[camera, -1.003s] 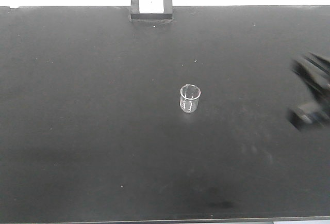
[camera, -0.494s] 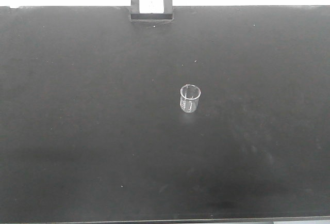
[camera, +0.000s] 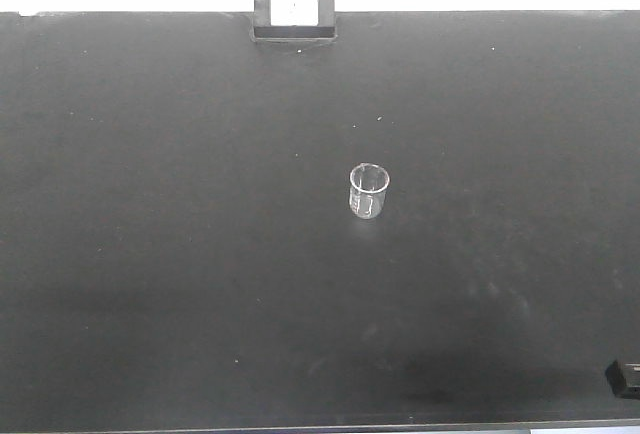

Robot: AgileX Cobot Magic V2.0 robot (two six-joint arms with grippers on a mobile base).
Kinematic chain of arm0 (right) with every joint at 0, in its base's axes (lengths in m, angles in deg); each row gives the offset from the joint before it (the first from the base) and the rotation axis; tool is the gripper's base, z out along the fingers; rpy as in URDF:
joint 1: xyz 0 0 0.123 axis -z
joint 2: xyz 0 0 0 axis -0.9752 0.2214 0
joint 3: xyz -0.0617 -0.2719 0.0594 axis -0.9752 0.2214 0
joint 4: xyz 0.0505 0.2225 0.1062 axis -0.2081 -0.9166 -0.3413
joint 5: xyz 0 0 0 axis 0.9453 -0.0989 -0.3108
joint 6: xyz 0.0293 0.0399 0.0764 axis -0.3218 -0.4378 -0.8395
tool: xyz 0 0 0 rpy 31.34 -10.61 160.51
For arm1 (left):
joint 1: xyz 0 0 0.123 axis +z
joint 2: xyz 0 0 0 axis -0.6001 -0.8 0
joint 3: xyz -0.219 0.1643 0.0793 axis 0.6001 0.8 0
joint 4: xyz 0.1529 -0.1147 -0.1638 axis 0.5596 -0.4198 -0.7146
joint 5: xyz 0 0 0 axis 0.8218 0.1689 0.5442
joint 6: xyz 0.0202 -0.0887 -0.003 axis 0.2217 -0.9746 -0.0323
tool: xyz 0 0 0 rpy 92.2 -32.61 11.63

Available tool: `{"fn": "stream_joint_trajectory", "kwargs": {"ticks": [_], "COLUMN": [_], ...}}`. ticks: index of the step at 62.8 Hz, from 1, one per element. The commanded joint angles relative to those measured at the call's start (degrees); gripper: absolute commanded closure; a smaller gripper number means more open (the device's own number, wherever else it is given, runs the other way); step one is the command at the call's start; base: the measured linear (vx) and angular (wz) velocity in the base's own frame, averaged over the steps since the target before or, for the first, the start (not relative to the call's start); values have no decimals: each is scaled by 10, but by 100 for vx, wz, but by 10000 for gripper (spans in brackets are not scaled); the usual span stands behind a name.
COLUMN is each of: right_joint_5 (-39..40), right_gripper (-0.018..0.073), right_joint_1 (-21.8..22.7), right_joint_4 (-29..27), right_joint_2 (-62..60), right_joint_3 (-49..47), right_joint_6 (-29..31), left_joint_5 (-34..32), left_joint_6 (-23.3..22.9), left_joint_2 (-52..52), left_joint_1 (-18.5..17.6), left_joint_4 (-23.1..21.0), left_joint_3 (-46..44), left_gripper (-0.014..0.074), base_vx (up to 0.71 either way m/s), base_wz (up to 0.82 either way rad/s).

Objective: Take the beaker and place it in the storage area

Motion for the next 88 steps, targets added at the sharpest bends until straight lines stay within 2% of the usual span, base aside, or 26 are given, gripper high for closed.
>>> {"fn": "stream_joint_trajectory", "kwargs": {"ticks": [1, 30, 41, 51, 55, 62, 88], "right_joint_5": [45, 45, 45, 44, 45, 45, 45], "right_gripper": [565, 565, 565, 565, 565, 565, 565], "right_joint_1": [1, 0, 0, 0, 0, 0, 0], "right_joint_4": [0, 0, 0, 0, 0, 0, 0], "right_joint_2": [-16, -16, -15, -15, -15, -15, -14], "right_joint_3": [5, 5, 5, 5, 5, 5, 5], "right_joint_6": [-2, -2, -2, -2, -2, -1, -1], "left_joint_5": [-49, -51, -61, 9, 95, 161, 177], "left_joint_6": [-5, -5, -5, -5, -5, -5, -5], "left_joint_2": [-5, -5, 47, 167, 210, 263, 263], "left_joint_1": [0, 0, 0, 0, 0, 0, 0], "left_joint_4": [-4, -4, 2, -6, -6, -6, -5], "left_joint_3": [-19, -19, 55, 122, 120, 121, 122], "left_gripper": [603, 603, 603, 603, 603, 603, 603], "base_vx": [0, 0, 0, 0, 0, 0, 0], "base_wz": [0, 0, 0, 0, 0, 0, 0]}}
